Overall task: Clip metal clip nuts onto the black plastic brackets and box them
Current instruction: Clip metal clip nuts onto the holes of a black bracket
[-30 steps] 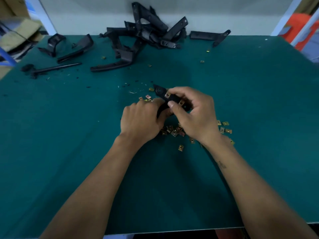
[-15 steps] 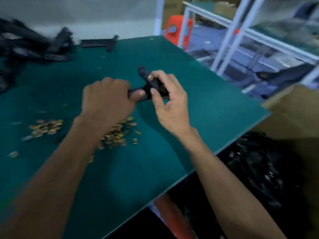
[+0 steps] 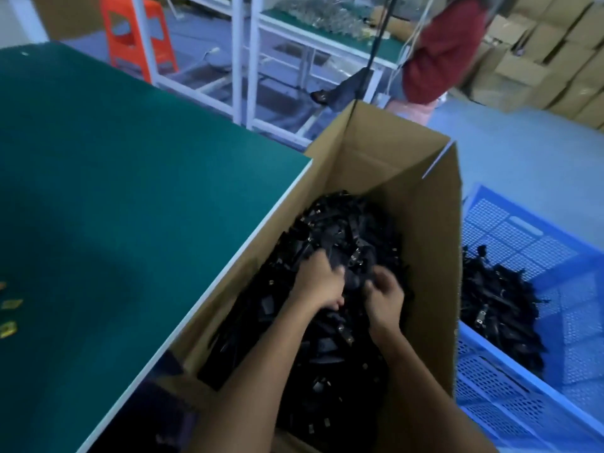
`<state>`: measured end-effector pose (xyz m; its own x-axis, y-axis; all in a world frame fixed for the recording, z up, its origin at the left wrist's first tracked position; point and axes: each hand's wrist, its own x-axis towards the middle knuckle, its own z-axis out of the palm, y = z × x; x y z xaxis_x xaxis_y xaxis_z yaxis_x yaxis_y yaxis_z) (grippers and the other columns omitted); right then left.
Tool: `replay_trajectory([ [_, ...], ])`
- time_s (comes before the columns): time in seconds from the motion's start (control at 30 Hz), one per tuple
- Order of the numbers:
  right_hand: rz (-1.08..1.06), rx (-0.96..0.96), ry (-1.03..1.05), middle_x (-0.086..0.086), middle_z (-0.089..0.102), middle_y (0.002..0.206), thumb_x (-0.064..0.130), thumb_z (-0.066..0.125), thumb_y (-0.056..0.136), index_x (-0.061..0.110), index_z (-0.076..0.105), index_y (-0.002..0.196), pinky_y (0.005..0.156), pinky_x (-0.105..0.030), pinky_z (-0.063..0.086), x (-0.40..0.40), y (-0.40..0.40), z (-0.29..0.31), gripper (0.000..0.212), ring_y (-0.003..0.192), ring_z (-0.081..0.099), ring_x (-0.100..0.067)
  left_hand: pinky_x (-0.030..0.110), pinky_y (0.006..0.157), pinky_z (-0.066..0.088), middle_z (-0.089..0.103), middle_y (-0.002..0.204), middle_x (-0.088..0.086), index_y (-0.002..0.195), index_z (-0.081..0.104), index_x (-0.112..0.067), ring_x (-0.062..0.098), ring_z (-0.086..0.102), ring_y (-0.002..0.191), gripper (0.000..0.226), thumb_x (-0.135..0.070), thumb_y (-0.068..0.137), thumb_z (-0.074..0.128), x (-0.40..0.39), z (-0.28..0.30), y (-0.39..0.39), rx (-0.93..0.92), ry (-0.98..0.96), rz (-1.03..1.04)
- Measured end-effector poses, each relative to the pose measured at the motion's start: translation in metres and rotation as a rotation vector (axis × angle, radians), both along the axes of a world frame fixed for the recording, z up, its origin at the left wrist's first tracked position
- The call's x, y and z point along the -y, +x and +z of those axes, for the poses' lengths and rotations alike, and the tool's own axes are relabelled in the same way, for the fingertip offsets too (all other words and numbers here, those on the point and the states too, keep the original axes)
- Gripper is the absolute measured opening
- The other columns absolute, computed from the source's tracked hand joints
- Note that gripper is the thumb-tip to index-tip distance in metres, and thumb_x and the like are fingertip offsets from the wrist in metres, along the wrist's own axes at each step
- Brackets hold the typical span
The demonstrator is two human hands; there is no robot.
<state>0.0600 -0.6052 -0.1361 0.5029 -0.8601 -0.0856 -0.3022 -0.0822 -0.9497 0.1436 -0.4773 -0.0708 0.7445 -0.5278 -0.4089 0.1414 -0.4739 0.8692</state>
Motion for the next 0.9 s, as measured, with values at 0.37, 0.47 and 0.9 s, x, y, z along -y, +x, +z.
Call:
replay_trajectory([
  [0.37, 0.009, -0.507, 0.166, -0.012, 0.024, 0.166, 0.007, 0.058, 0.095, 0.010, 0.015, 0.163, 0.124, -0.046, 0.026, -0.001, -0.039, -0.055, 0.080, 0.152, 0.024, -0.035, 0.031, 0.082, 0.054, 0.048, 0.115, -0.010, 0.137, 0.046, -0.016, 0.012, 0.054, 0.096, 0.035, -0.029, 0.106, 0.047, -0.030, -0.111, -0.034, -0.439, 0.155, -0.065],
  [0.47, 0.025, -0.529, -0.017, -0.013, 0.040, 0.155, 0.010, 0.054, 0.095, 0.010, 0.040, 0.151, 0.118, -0.054, 0.033, 0.001, -0.016, -0.018, 0.058, 0.143, 0.037, -0.036, 0.028, 0.074, 0.056, 0.060, 0.115, 0.002, 0.114, 0.061, -0.018, 0.015, 0.059, 0.096, 0.021, -0.025, 0.104, 0.043, -0.059, -0.086, -0.009, -0.377, 0.156, -0.066],
  [0.9, 0.623, 0.411, -0.389, 0.008, 0.073, 0.099, 0.025, 0.062, 0.096, 0.020, 0.070, 0.105, 0.094, -0.028, 0.053, -0.212, 0.170, 0.149, 0.013, 0.095, 0.067, -0.002, 0.019, 0.065, 0.045, 0.068, 0.111, 0.022, 0.125, 0.062, 0.001, 0.011, 0.058, 0.077, 0.025, -0.005, 0.104, 0.049, -0.258, 0.117, 0.035, 0.370, -0.380, 0.202],
])
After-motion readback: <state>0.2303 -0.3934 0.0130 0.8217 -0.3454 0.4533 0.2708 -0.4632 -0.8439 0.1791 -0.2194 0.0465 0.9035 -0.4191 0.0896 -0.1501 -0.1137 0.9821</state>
